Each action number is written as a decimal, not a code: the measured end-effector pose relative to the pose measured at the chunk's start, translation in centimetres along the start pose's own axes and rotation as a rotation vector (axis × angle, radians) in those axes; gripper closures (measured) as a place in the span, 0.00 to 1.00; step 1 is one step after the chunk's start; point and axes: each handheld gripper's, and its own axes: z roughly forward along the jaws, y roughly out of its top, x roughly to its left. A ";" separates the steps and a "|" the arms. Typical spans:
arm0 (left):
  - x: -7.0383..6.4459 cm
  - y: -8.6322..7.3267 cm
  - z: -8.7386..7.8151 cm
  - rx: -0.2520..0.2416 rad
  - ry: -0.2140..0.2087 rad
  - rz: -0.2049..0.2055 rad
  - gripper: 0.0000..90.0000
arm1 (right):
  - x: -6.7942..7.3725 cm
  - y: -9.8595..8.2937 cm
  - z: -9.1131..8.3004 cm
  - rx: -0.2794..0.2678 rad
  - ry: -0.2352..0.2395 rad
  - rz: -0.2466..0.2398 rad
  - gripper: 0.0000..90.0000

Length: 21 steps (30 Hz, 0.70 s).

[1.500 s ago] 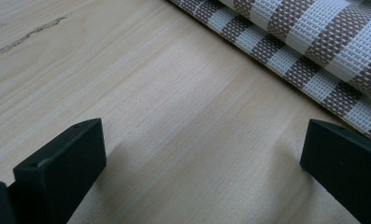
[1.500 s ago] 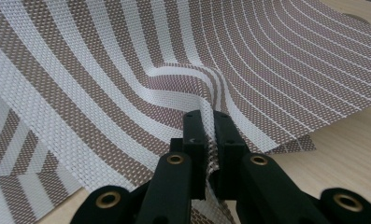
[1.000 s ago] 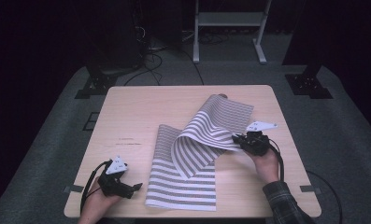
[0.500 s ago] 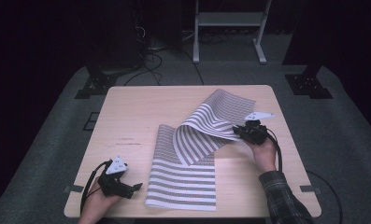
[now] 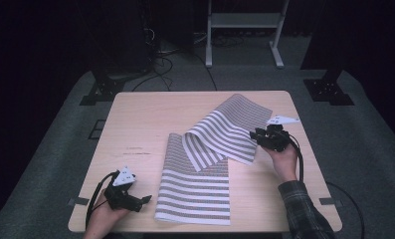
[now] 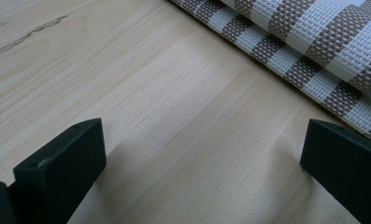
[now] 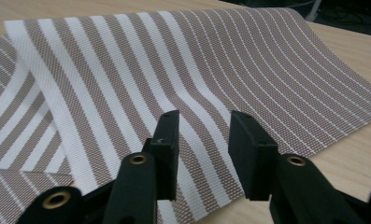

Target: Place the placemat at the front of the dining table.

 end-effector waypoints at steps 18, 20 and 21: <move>-0.1 -0.1 -0.1 0.001 -0.002 0.004 0.00 | 7.1 -0.8 0.4 0.062 0.141 -0.084 0.59; -0.1 -0.1 -0.1 0.001 -0.002 0.005 0.00 | 8.2 -0.7 0.8 0.066 0.157 -0.100 0.58; -0.1 -0.1 -0.1 0.001 -0.002 0.004 0.00 | 8.7 -0.7 1.1 0.067 0.165 -0.109 0.58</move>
